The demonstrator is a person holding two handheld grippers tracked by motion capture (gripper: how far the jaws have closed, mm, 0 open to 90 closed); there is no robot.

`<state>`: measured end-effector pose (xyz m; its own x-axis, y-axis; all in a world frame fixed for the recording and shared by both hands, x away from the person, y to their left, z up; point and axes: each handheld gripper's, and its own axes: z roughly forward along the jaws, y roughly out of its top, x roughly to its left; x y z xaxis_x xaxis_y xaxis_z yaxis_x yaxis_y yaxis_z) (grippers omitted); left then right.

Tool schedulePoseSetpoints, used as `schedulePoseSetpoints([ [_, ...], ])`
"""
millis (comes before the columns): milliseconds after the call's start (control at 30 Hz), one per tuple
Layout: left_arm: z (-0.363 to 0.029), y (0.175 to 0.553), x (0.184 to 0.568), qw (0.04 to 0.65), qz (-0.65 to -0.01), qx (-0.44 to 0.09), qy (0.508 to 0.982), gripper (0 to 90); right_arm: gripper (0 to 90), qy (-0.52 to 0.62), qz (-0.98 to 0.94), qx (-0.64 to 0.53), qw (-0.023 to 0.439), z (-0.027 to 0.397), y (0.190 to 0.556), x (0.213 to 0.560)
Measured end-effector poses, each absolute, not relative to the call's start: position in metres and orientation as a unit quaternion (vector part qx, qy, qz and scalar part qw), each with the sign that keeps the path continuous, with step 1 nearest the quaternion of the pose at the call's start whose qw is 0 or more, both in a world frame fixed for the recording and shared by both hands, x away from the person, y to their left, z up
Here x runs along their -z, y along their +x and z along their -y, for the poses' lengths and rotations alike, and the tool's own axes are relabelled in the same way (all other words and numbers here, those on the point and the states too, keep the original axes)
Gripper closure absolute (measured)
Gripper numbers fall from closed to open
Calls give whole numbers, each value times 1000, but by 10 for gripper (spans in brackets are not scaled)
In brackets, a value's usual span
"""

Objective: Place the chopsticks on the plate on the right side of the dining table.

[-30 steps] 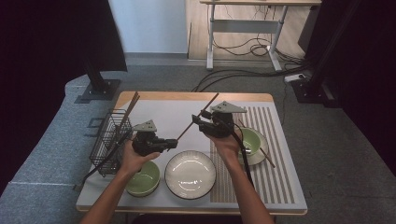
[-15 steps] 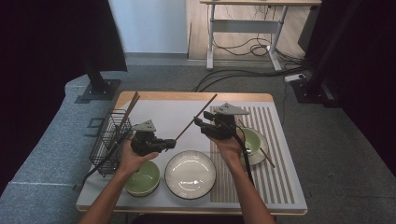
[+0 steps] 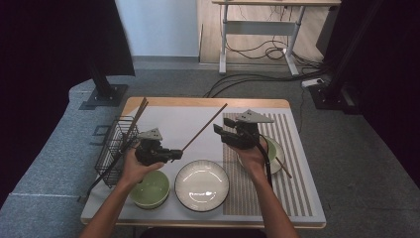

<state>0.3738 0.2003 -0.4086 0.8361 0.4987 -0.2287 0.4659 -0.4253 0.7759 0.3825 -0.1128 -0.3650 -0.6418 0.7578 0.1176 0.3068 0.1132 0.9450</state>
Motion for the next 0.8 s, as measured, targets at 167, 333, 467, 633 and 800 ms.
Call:
schedulePoseSetpoints([
  [167, -199, 373, 411, 451, -281, -15, 847, 864, 512, 366, -720, -551, 206, 108, 383, 363],
  [333, -198, 373, 415, 443, -277, -12, 853, 864, 509, 362, -724, -550, 208, 103, 385, 361],
  [467, -198, 372, 415, 440, -271, -7, 856, 864, 505, 364, -727, -544, 206, 99, 388, 361],
  [633, -198, 371, 416, 436, -264, -3, 861, 863, 503, 365, -733, -538, 201, 95, 391, 363],
  [800, -199, 371, 416, 433, -260, 0, 863, 864, 500, 363, -738, -532, 201, 94, 392, 364],
])
